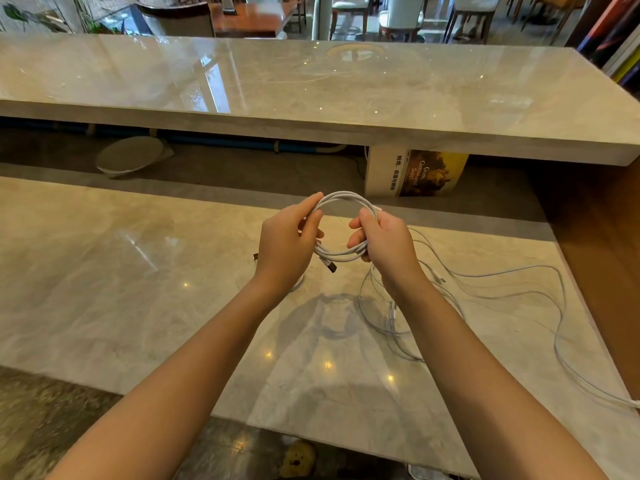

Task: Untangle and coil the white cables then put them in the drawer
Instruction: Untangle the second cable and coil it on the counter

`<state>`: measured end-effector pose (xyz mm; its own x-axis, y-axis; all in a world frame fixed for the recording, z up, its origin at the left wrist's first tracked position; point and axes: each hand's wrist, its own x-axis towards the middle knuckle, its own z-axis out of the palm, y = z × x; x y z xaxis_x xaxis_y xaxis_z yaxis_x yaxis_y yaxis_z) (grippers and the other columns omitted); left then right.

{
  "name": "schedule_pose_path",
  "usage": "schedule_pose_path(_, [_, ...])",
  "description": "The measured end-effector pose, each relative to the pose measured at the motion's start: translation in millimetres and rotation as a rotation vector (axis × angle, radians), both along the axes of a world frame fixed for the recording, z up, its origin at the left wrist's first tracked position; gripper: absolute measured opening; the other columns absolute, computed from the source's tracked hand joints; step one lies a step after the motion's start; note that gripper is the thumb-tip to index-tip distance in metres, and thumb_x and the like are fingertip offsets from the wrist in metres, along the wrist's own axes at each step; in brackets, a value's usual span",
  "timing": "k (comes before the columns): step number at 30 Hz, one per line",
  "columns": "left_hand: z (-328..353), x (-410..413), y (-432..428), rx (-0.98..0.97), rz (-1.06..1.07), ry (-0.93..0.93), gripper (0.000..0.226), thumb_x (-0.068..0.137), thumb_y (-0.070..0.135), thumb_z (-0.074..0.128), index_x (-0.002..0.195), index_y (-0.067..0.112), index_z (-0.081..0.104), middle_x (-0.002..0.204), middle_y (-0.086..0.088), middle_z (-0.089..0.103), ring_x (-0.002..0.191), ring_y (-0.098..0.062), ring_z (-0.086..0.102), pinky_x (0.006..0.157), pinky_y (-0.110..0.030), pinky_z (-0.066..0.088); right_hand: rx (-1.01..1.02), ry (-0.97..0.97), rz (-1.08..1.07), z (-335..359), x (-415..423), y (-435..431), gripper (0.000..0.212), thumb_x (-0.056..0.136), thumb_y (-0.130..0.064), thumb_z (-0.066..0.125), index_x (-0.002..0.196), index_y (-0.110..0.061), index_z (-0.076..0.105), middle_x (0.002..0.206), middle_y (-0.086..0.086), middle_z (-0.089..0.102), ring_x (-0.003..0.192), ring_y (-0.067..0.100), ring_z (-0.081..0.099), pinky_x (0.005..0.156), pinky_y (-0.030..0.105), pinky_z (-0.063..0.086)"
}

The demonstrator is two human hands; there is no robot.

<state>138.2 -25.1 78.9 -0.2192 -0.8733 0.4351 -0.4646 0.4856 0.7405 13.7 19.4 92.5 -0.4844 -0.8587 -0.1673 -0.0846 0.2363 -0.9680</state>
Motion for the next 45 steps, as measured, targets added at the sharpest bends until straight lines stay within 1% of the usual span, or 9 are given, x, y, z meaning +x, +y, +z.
schedule_pose_path(4, [0,-3,4,0.028,0.037,0.097,0.028,0.096,0.015,0.049,0.120,0.010,0.062,0.091,0.005,0.065,0.064,-0.005,0.065,0.059,-0.009,0.052,0.023,-0.033,0.004,-1,2,-1,0.031,0.100,-0.030,0.035,0.093,-0.011,0.060,0.066,0.002,0.061,0.058,0.011,0.054,0.054,0.023,0.040])
schedule_pose_path(11, [15,4,-4,0.886,-0.158,0.740,0.023,0.098,0.015,0.044,0.113,0.011,0.061,0.087,-0.004,0.066,0.062,-0.010,0.059,0.061,-0.022,0.053,-0.016,0.006,0.012,-6,-4,-2,0.027,0.096,-0.029,0.048,0.119,-0.017,0.048,0.084,-0.003,0.066,0.072,0.009,0.059,0.061,0.021,0.047])
schedule_pose_path(14, [13,7,-6,1.092,-0.302,0.976,0.021,0.098,0.013,0.043,0.107,0.010,0.061,0.082,-0.003,0.060,0.057,-0.007,0.049,0.058,-0.021,0.046,-0.097,-0.085,0.027,-8,-8,-2,0.022,0.095,-0.018,0.049,0.117,-0.016,0.052,0.087,-0.001,0.066,0.072,0.009,0.059,0.064,0.020,0.050])
schedule_pose_path(20, [5,14,-12,0.959,-0.286,0.573,0.026,0.097,0.008,0.043,0.116,0.009,0.061,0.086,-0.003,0.059,0.066,-0.010,0.050,0.066,-0.024,0.047,0.040,-0.210,0.164,-19,-12,-2,0.019,0.095,-0.018,0.050,0.107,-0.010,0.062,0.087,0.003,0.067,0.076,0.014,0.058,0.073,0.028,0.051])
schedule_pose_path(29, [-16,35,-20,0.991,-0.211,0.608,0.026,0.097,0.006,0.043,0.118,0.006,0.059,0.085,-0.004,0.060,0.063,-0.008,0.050,0.057,-0.018,0.047,0.024,-0.072,0.229,-33,-4,-12,0.022,0.091,-0.016,0.057,0.097,0.002,0.067,0.077,0.006,0.063,0.068,0.012,0.055,0.066,0.024,0.050])
schedule_pose_path(34, [-25,37,-20,0.736,-0.031,0.373,0.026,0.100,0.016,0.039,0.111,0.010,0.062,0.082,-0.002,0.061,0.059,-0.009,0.045,0.052,-0.017,0.040,0.031,0.071,0.266,-42,9,-17,0.020,0.092,-0.015,0.054,0.097,-0.001,0.067,0.080,0.007,0.064,0.068,0.013,0.055,0.063,0.024,0.050])
schedule_pose_path(37, [-29,34,-19,0.633,0.049,0.405,0.027,0.101,0.021,0.036,0.104,0.012,0.061,0.079,-0.002,0.063,0.054,-0.010,0.044,0.048,-0.019,0.038,0.018,-0.071,0.213,-42,15,-19,0.019,0.094,-0.011,0.049,0.096,-0.004,0.067,0.076,0.005,0.063,0.065,0.013,0.053,0.062,0.024,0.050])
schedule_pose_path(41, [-29,32,-21,0.755,0.066,0.632,0.026,0.101,0.023,0.031,0.096,0.015,0.056,0.071,-0.007,0.059,0.047,-0.011,0.038,0.045,-0.021,0.034,0.041,-0.246,0.212,-39,18,-17,0.019,0.094,-0.009,0.047,0.097,-0.006,0.066,0.070,0.003,0.058,0.063,0.011,0.052,0.062,0.022,0.048])
schedule_pose_path(45, [-24,33,-27,0.982,0.033,0.553,0.027,0.097,0.015,0.034,0.101,0.006,0.060,0.066,-0.006,0.052,0.045,-0.011,0.032,0.042,-0.021,0.028,-0.034,0.044,0.257,-41,16,-17,0.015,0.091,-0.010,0.053,0.098,-0.007,0.067,0.069,0.002,0.062,0.065,0.013,0.057,0.063,0.026,0.049])
